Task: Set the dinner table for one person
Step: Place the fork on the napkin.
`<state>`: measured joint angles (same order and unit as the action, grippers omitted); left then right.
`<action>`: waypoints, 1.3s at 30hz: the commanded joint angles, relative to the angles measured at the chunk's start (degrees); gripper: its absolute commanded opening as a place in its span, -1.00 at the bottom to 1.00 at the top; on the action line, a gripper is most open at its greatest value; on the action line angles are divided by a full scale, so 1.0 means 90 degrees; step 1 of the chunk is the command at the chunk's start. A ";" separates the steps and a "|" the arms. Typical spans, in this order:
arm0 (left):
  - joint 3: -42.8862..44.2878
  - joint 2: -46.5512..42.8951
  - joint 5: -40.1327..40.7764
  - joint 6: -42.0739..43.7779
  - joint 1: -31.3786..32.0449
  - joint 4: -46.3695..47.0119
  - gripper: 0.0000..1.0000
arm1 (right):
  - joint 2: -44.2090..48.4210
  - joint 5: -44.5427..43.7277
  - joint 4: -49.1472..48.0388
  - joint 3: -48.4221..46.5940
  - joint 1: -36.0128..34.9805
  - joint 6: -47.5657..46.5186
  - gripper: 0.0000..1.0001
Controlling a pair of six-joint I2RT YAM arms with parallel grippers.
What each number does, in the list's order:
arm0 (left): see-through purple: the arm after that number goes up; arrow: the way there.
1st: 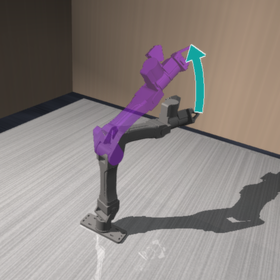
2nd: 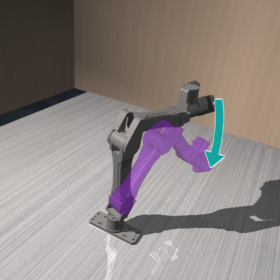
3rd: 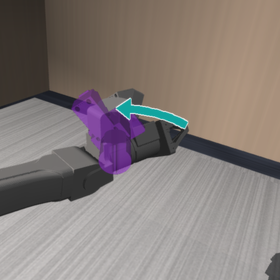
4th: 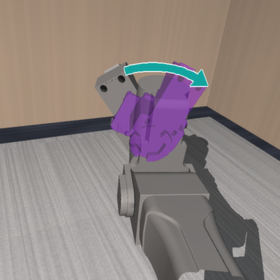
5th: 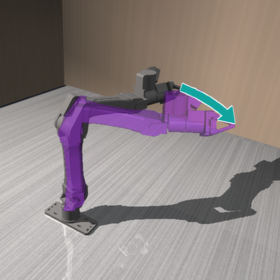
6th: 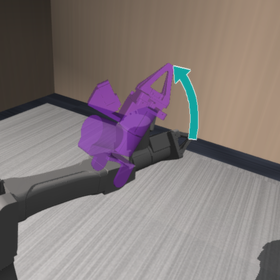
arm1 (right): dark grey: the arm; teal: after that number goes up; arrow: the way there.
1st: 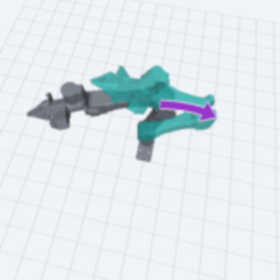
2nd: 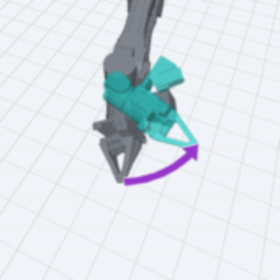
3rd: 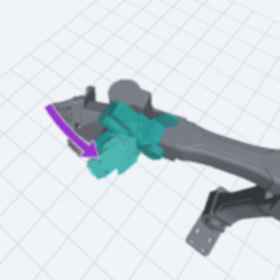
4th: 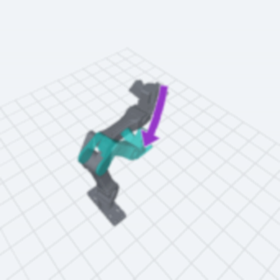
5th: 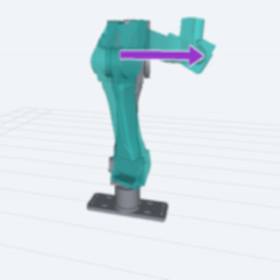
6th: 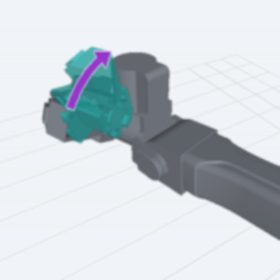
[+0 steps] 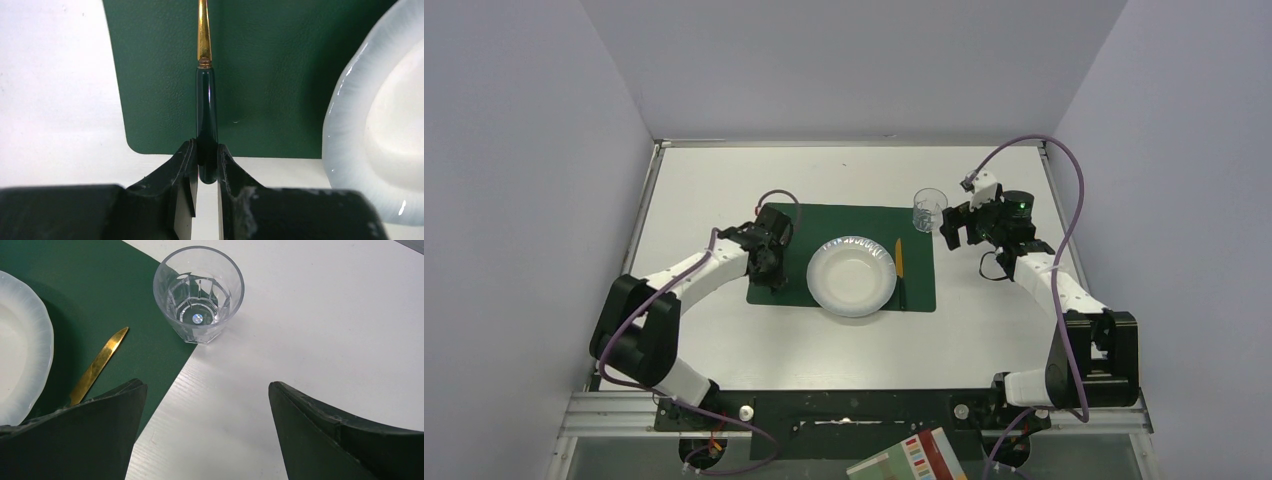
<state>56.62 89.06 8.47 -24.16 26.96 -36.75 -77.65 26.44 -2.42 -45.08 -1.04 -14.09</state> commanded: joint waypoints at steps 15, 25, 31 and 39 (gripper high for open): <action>0.0070 0.0447 0.1329 -0.1092 0.0868 0.0598 -1.00 | -0.0027 0.0098 -0.0444 0.0048 0.0083 0.0032 0.95; 0.0427 0.0803 0.1334 -0.1187 0.1098 0.0478 -1.00 | 0.0000 0.0137 -0.0435 0.0058 0.0102 0.0012 0.95; 0.0587 0.0972 0.1117 -0.1318 0.1152 0.0336 -1.00 | -0.0014 0.0158 -0.0420 0.0048 0.0105 0.0003 0.95; 0.0361 0.0704 0.0934 -0.1322 0.1211 0.0418 -1.00 | -0.0006 0.0151 -0.0412 0.0058 0.0115 -0.0017 0.95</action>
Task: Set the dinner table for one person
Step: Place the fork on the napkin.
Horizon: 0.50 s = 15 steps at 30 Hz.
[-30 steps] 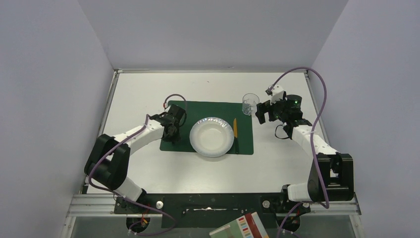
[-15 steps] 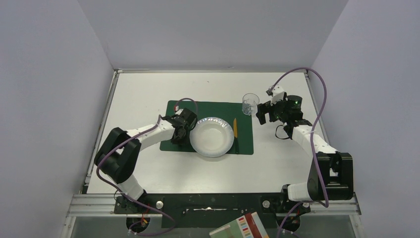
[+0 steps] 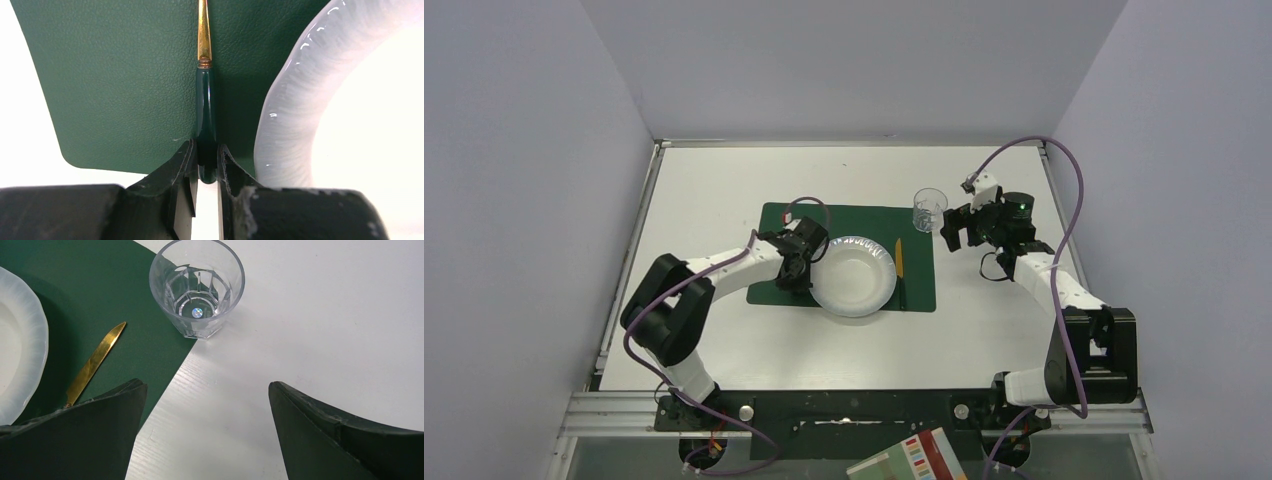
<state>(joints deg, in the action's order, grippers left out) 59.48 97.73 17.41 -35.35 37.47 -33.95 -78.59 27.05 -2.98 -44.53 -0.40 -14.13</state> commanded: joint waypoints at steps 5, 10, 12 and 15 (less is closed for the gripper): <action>-0.0057 -0.0439 -0.0040 -0.0060 0.0031 0.0139 -1.00 | 0.0086 0.0085 -0.0352 -0.0003 0.0045 -0.0012 0.95; -0.0267 -0.0664 -0.0015 -0.0015 -0.0050 0.0223 -1.00 | 0.0080 0.0088 -0.0335 -0.0013 0.0053 0.0003 0.95; -0.0356 -0.0772 -0.0049 -0.0022 -0.0127 0.0241 -1.00 | 0.0083 0.0077 -0.0337 -0.0022 0.0063 0.0012 0.95; -0.0510 -0.0926 -0.0118 -0.0027 -0.0281 0.0308 -0.99 | 0.0070 0.0071 -0.0342 -0.0024 0.0061 0.0027 0.95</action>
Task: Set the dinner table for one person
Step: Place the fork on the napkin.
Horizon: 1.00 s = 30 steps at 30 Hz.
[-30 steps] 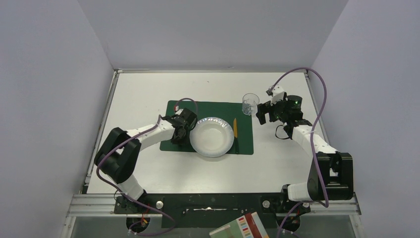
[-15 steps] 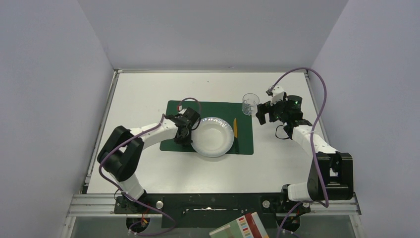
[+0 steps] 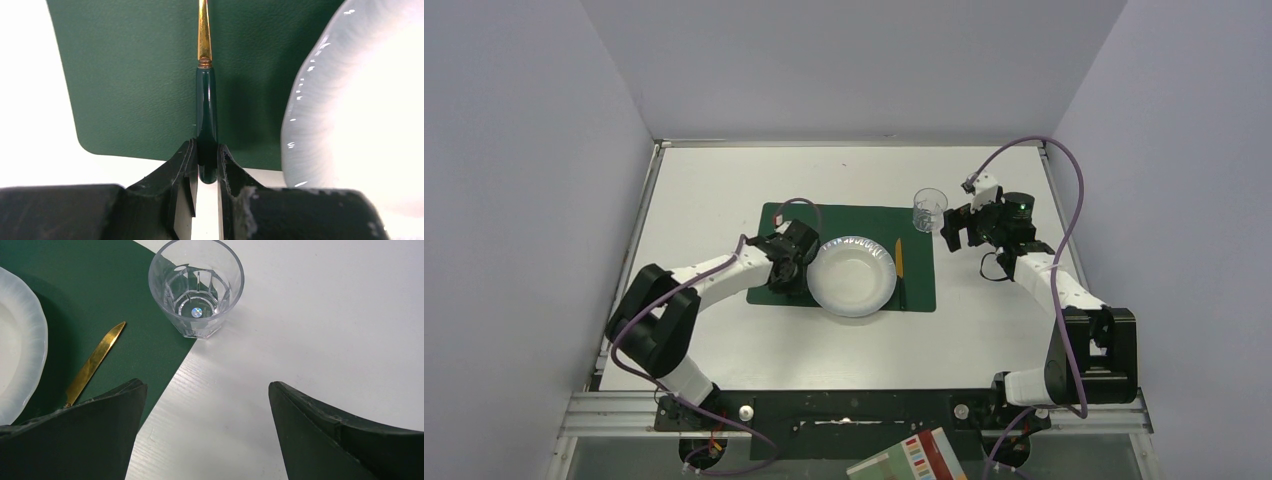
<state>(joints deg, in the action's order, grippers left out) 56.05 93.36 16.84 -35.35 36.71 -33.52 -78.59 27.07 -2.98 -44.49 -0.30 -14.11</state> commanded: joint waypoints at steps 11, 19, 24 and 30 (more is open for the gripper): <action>-0.0290 -0.0593 -0.0347 -0.0015 -0.0442 0.0385 -0.50 | 0.0097 0.0097 -0.0329 -0.0055 0.0054 0.0064 0.95; -0.0245 -0.0449 -0.0344 0.0037 -0.0441 0.0447 -0.33 | 0.0110 0.0115 -0.0331 -0.0037 0.0077 0.0064 0.95; -0.0116 -0.0258 0.0067 0.0118 -0.0436 0.0462 -0.07 | 0.0109 0.0135 -0.0332 -0.0028 0.0081 0.0054 0.95; 0.0078 0.0145 0.0680 0.0129 -0.0457 0.0426 -0.17 | 0.0114 0.0158 -0.0322 -0.0027 0.0081 0.0036 0.95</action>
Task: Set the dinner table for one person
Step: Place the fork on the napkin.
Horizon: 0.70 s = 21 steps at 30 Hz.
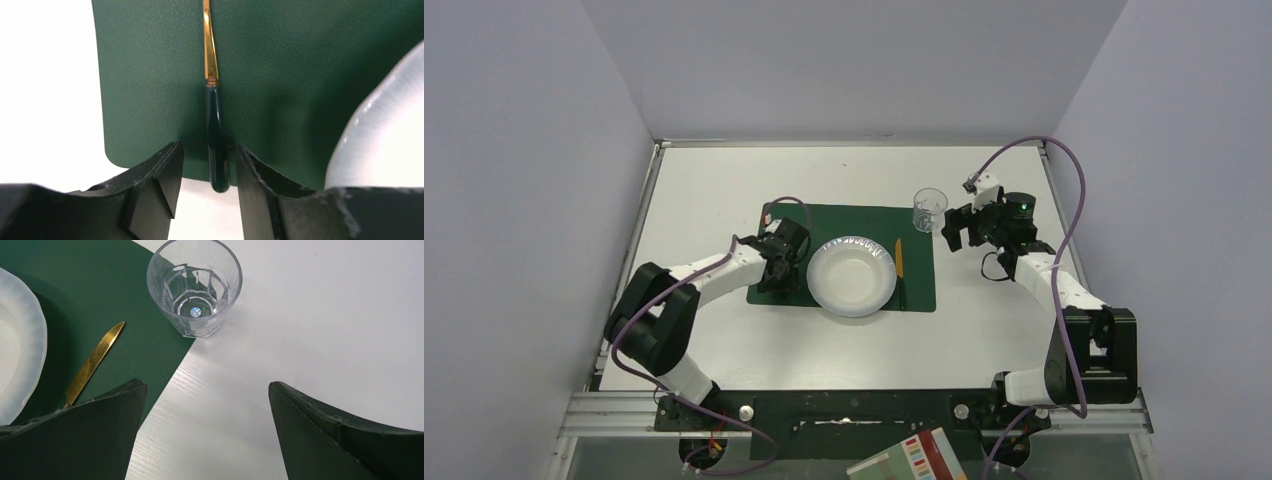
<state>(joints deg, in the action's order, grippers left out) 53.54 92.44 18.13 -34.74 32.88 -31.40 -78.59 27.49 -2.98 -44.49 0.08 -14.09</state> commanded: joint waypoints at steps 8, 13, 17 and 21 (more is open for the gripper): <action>0.0770 0.0705 0.0500 -0.0007 -0.0021 0.0016 -1.00 | 0.0128 0.0138 -0.0312 -0.0018 0.0045 0.0022 0.95; 0.0731 0.0500 0.0326 0.0029 0.0028 -0.0044 -1.00 | 0.0121 0.0131 -0.0312 -0.0018 0.0039 0.0012 0.95; 0.0508 0.0070 0.0257 0.0068 0.0041 -0.0096 -1.00 | 0.0091 0.0131 -0.0312 -0.0027 0.0042 0.0012 0.95; 0.0059 -0.0478 0.0111 0.0145 -0.0003 0.0113 -1.00 | 0.0070 0.0130 -0.0316 -0.0037 0.0047 0.0017 0.95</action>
<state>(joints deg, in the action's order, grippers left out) 56.40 94.80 20.23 -34.06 32.95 -31.97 -78.59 27.88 -2.96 -44.49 0.08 -14.11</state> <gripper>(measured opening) 0.095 0.977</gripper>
